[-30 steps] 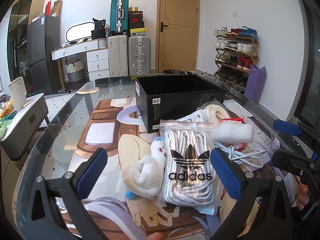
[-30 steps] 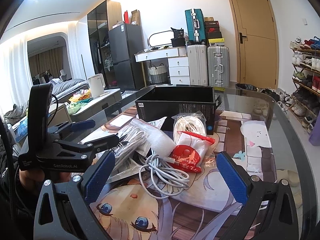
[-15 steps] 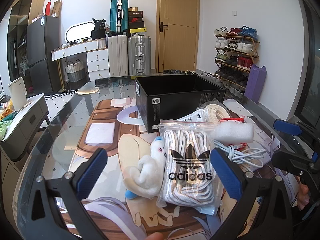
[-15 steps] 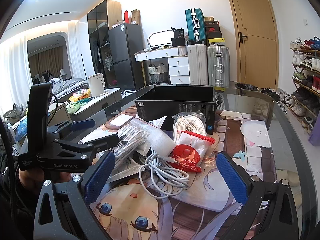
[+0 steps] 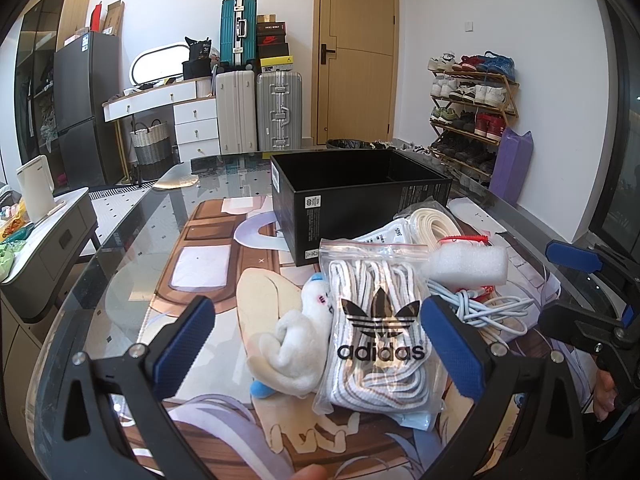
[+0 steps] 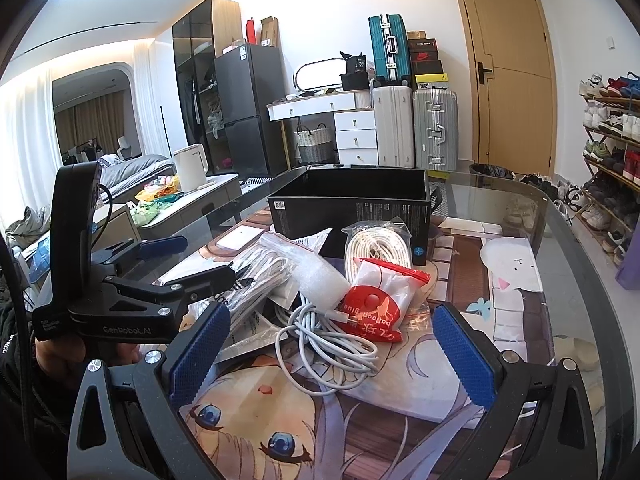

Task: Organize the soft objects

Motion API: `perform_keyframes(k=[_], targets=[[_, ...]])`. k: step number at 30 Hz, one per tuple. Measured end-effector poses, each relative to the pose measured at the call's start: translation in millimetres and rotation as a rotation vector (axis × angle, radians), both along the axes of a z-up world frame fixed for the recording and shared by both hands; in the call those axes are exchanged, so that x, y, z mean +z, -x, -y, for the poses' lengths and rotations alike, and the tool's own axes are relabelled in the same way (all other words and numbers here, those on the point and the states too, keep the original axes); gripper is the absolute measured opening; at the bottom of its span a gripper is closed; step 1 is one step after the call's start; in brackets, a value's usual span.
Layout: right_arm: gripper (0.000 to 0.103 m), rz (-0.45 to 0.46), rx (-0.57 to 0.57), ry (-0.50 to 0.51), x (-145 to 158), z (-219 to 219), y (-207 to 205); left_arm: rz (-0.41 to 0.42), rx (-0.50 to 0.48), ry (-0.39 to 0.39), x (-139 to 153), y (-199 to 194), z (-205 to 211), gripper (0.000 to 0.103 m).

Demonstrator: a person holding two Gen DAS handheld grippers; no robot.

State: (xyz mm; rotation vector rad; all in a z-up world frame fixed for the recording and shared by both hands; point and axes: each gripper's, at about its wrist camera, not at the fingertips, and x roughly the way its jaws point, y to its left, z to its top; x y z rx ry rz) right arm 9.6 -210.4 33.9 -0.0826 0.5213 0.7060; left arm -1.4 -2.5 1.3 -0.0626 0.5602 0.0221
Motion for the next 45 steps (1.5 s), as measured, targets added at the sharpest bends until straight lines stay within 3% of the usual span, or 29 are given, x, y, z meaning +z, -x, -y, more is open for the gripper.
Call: perform_keyframes(k=[45], targets=[[0.103,-0.122,-0.076,0.144,-16,-23,-34,-0.005,-0.006,-0.017,-1,2,2,0.103]])
